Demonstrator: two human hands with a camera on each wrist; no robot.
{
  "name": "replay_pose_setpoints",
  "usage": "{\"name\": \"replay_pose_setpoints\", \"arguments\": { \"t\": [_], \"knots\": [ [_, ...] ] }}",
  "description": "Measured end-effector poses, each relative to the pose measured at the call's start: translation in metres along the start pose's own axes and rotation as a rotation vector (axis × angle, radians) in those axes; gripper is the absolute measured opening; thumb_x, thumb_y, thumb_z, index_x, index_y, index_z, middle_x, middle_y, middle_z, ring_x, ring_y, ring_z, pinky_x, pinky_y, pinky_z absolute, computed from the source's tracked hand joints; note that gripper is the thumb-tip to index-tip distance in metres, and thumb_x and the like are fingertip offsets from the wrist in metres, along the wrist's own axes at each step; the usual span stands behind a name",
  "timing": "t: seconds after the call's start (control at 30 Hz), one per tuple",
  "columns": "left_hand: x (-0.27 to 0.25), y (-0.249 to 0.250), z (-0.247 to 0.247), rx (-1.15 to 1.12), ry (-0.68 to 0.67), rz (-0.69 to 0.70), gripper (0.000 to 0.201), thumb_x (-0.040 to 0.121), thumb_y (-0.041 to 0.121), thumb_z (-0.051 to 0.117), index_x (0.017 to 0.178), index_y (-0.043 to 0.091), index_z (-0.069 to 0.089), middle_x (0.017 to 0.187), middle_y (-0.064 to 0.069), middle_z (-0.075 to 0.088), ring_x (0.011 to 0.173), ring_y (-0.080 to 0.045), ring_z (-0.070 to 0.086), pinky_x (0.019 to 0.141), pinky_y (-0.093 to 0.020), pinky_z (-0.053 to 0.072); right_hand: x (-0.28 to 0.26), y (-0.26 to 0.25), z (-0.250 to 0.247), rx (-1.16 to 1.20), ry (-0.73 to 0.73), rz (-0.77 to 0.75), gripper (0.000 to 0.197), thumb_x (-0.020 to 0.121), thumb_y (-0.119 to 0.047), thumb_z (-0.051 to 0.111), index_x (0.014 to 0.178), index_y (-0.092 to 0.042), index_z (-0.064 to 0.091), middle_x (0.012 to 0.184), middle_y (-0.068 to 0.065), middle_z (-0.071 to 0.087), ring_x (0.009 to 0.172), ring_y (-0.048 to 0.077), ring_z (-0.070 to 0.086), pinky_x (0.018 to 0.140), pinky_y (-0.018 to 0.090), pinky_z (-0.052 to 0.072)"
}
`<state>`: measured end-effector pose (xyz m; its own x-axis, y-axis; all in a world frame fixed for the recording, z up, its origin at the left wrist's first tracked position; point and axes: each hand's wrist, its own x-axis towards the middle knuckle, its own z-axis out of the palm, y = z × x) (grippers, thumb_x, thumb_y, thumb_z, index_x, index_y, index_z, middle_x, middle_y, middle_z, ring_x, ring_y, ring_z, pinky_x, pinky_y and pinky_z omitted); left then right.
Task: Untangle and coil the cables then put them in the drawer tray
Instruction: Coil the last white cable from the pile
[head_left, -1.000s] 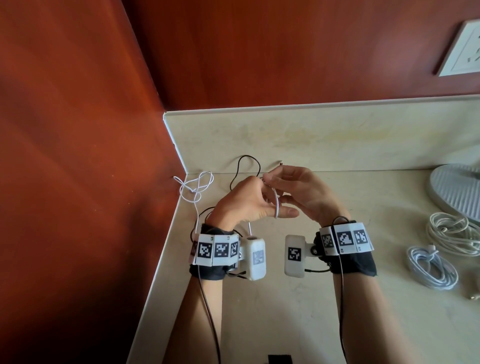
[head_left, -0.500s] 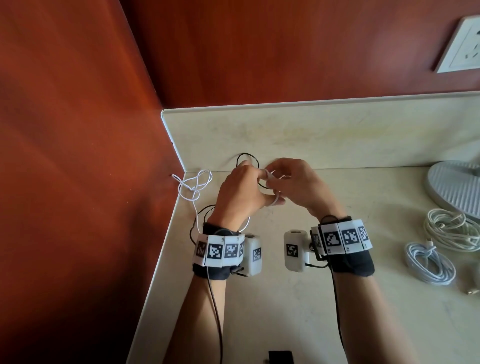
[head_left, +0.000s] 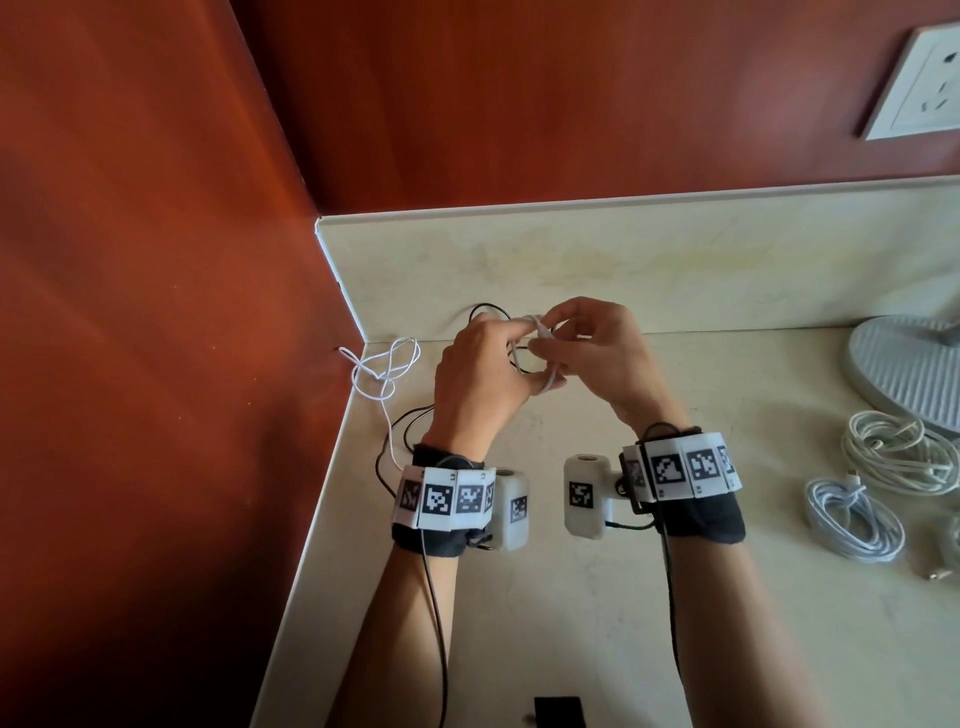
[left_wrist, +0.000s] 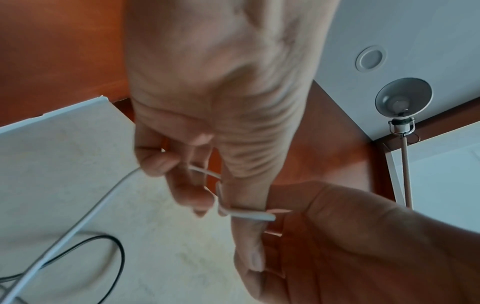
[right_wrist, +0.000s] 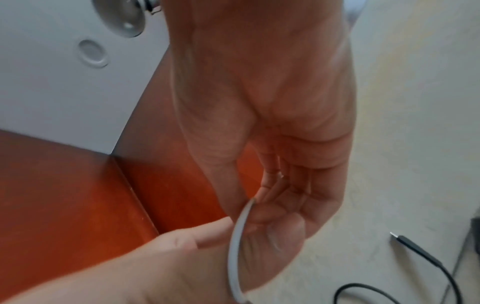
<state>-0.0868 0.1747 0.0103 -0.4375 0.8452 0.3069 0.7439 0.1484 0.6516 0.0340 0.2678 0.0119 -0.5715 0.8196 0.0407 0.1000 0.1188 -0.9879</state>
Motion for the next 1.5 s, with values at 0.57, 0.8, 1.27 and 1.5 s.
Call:
{"name": "replay_pose_setpoints", "arguments": {
  "t": [0.57,0.8,1.27,1.5],
  "knots": [
    [-0.001,0.008,0.006,-0.321,0.059,0.084,0.025,0.088,0.029,0.056,0.097,0.023,0.079,0.081,0.0,0.049,0.071,-0.018,0.053,0.07,-0.034,0.046,-0.001,-0.006,-0.01,-0.008,0.053,-0.077,0.025,0.081,0.001,0.083,0.081,0.01,0.06,0.068,0.005,0.067,0.06,0.016,0.065,0.061,0.029,0.058],
    [0.002,0.011,0.013,-0.517,0.32,-0.043,0.023,0.095,0.031,0.073,0.083,0.015,0.083,0.076,-0.011,0.067,0.076,-0.024,0.066,0.074,-0.043,0.053,-0.003,-0.008,0.002,-0.015,0.058,-0.124,0.023,0.085,-0.002,0.081,0.077,-0.002,0.059,0.06,0.006,0.056,0.054,0.02,0.063,0.059,0.041,0.061],
    [-0.002,0.003,0.002,-0.748,0.152,-0.023,0.021,0.1,0.024,0.067,0.108,0.01,0.081,0.087,-0.016,0.065,0.09,-0.023,0.068,0.084,-0.027,0.053,-0.007,-0.005,-0.011,0.42,-0.349,0.188,0.028,0.108,-0.019,0.05,0.12,-0.005,0.071,0.104,0.014,0.078,0.096,0.022,0.076,0.077,0.028,0.061],
    [-0.003,0.006,-0.002,-0.774,0.072,0.048,0.019,0.103,0.019,0.062,0.096,0.015,0.079,0.07,-0.006,0.055,0.079,-0.023,0.059,0.087,-0.024,0.049,-0.006,0.003,-0.01,0.428,-0.417,0.103,0.018,0.101,-0.023,0.059,0.102,-0.007,0.067,0.088,0.005,0.068,0.075,0.012,0.056,0.068,0.021,0.052]
  ]
}}
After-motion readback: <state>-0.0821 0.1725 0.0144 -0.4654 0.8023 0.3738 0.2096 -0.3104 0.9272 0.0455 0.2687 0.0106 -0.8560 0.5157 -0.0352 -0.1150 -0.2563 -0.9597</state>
